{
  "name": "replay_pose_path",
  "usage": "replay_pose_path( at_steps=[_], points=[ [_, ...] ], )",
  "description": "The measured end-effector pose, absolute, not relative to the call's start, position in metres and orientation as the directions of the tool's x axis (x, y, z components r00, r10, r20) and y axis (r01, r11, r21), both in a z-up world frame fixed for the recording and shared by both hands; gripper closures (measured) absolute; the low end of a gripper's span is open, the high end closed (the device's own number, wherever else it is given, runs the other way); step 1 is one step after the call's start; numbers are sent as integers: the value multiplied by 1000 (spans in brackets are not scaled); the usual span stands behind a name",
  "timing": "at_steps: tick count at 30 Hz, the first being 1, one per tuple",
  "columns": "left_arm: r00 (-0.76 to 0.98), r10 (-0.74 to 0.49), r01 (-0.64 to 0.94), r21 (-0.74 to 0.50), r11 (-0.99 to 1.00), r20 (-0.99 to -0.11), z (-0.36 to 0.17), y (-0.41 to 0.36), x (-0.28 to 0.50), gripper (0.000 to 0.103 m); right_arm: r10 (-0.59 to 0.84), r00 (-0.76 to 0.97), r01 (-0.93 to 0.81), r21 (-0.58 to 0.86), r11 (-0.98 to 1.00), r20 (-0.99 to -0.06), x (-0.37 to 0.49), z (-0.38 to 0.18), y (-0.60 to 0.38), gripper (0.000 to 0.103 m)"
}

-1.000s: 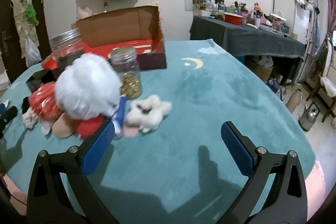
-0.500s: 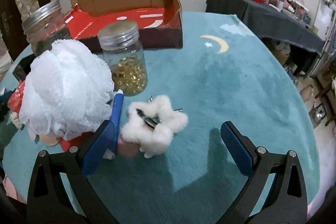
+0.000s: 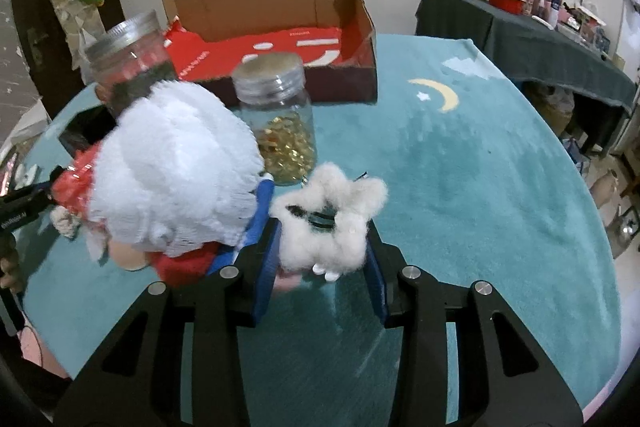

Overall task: Organize soft objects
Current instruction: 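Carry the black scrunchie with the left tool while the right tool carries the white scrunchie into the box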

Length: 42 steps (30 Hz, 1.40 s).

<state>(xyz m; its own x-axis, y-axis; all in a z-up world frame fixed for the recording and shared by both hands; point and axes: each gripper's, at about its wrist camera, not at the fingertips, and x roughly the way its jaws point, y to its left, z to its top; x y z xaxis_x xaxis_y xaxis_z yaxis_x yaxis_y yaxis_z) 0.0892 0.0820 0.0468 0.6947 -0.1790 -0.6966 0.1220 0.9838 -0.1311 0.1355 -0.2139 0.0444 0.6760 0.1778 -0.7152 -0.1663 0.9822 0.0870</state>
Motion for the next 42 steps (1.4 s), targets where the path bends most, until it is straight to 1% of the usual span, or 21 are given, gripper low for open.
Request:
replay_pose_path(
  at_steps=[6, 11, 15, 21, 24, 27, 30, 42],
  points=[
    [698, -171, 124, -118, 985, -695, 50, 81, 89, 72, 193, 688, -171, 102, 980, -700, 133, 53, -219, 66],
    [693, -156, 128, -93, 987, -704, 54, 89, 101, 72, 172, 686, -166, 79, 983, -707, 142, 53, -227, 66],
    [694, -126, 151, -28, 988, -709, 54, 95, 113, 72, 167, 687, -198, 39, 979, -707, 154, 54, -233, 66],
    [687, -150, 233, 19, 972, -711, 52, 104, 134, 72, 147, 698, -251, -48, 967, -701, 175, 60, -237, 66],
    [678, -170, 269, 26, 963, -715, 53, 108, 145, 72, 173, 699, -301, -66, 951, -694, 184, 65, -236, 66],
    [674, -182, 305, 46, 951, -716, 56, 110, 154, 72, 164, 710, -341, -131, 931, -685, 193, 68, -232, 66],
    [674, -194, 352, 79, 933, -712, 60, 106, 159, 72, 168, 710, -373, -162, 913, -684, 200, 71, -228, 66],
    [665, -260, 456, 105, 884, -700, 89, 94, 189, 72, 164, 721, -462, -290, 838, -673, 226, 84, -215, 66]
  ],
)
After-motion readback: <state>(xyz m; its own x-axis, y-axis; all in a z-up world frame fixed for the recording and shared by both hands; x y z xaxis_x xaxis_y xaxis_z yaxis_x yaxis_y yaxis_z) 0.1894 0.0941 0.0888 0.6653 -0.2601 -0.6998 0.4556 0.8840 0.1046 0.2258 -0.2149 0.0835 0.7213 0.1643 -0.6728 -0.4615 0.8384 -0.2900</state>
